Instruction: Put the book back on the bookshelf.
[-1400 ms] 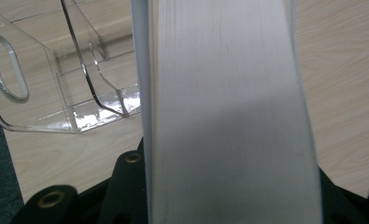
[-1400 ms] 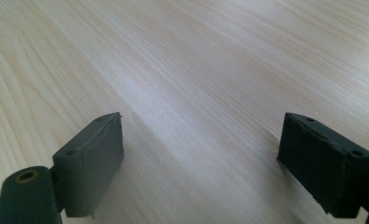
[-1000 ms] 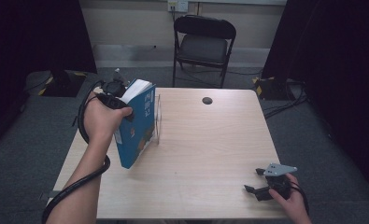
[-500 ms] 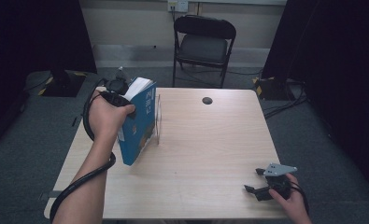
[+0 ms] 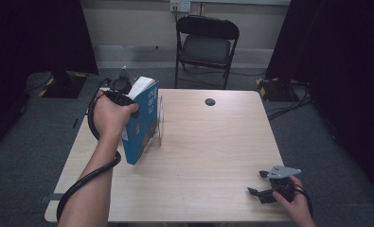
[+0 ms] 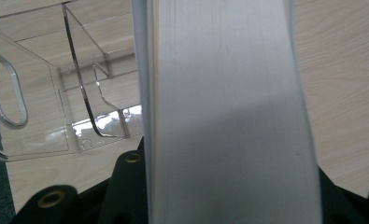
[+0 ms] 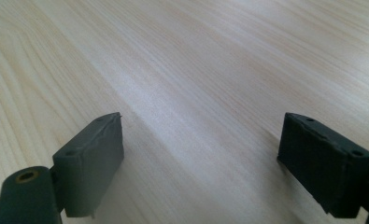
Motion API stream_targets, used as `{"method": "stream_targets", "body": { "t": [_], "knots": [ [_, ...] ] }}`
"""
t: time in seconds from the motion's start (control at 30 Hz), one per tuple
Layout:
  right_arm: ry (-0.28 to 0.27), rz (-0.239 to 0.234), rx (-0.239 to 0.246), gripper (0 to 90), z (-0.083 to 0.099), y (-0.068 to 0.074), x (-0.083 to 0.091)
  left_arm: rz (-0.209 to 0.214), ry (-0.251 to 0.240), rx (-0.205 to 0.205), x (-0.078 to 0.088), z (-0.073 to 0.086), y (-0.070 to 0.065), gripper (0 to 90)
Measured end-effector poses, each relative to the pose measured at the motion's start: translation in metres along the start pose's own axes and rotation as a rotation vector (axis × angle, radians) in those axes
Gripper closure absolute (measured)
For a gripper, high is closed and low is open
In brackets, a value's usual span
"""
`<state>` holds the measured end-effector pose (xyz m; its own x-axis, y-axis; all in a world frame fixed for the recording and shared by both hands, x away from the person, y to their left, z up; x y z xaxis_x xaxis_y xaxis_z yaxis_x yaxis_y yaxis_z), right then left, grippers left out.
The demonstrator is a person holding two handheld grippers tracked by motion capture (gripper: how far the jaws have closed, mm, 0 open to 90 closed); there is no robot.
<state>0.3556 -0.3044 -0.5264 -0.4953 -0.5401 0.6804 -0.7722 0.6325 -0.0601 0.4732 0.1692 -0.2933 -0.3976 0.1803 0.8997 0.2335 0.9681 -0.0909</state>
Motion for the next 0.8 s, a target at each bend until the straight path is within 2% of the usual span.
{"method": "stream_targets", "body": {
  "t": [0.27,0.47,0.6,0.8],
  "knots": [
    [0.000,0.000,0.000,13.5,0.000,0.000,0.000,-0.004,-0.005,0.003,-0.003,-0.004,-0.001,62.1],
    [0.000,0.000,-0.001,13.5,0.000,0.000,0.000,-0.006,-0.012,0.024,-0.008,-0.007,0.001,62.1],
    [-0.001,0.001,0.002,13.5,0.000,0.000,0.000,-0.009,-0.007,0.014,-0.012,-0.009,0.000,62.1],
    [-0.001,0.001,0.002,13.5,0.000,0.000,0.000,-0.009,-0.014,0.034,-0.015,-0.011,0.002,62.1]
  ]
}}
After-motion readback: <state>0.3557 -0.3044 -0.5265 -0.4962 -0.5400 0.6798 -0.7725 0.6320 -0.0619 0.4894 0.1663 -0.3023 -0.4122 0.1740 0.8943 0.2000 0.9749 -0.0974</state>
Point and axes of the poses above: each handheld gripper's, and its own axes: x roughly backward along the jaws, z roughly out of its underside, y roughly to its left, the point moved 4 cm from there along -x, roughly forward along the jaws, and after that the axes turned 4 degrees about x, right-handed, at the moved point
